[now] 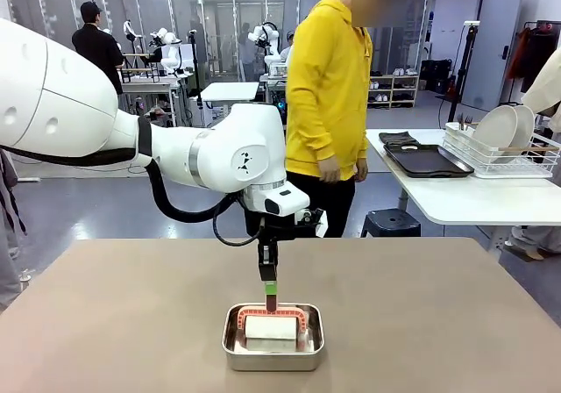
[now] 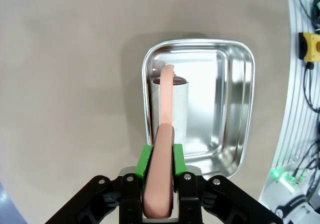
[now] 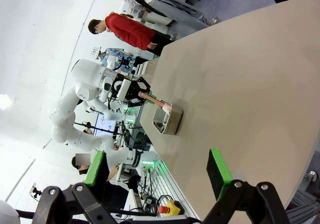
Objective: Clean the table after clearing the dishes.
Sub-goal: Place the Lint Roller back on top of the Airtight Container.
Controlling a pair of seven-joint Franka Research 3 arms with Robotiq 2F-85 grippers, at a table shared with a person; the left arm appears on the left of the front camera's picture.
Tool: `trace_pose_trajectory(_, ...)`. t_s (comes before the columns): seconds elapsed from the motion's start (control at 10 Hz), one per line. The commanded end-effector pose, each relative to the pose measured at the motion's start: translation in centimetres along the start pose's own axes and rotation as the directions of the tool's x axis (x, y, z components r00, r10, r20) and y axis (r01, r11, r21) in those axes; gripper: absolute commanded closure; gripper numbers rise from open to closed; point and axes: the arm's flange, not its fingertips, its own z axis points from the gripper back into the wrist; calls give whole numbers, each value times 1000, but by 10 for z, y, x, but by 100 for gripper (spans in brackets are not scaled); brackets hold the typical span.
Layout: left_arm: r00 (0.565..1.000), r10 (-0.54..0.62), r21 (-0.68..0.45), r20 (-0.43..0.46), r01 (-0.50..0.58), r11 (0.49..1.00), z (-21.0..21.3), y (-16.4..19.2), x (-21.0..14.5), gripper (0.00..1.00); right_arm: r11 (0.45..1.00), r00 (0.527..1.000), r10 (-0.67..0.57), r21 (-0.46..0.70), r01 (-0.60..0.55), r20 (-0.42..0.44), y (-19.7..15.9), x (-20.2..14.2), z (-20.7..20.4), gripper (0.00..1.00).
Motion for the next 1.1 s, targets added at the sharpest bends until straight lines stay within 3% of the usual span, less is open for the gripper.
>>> trace_pose_trajectory(0.0,1000,11,-35,7,-11,999,-36,12,-11,78,1000,1000,8,6,-8,2,4,-2,-1,0)
trace_pose_trajectory(0.7,1000,7,-49,9,-7,999,-28,26,-7,78,1000,1000,8,6,-8,2,4,-2,-1,0)
trace_pose_trajectory(1.0,1000,4,-38,16,-4,999,-19,24,-6,58,1000,1000,8,6,-8,2,4,-2,-1,0)
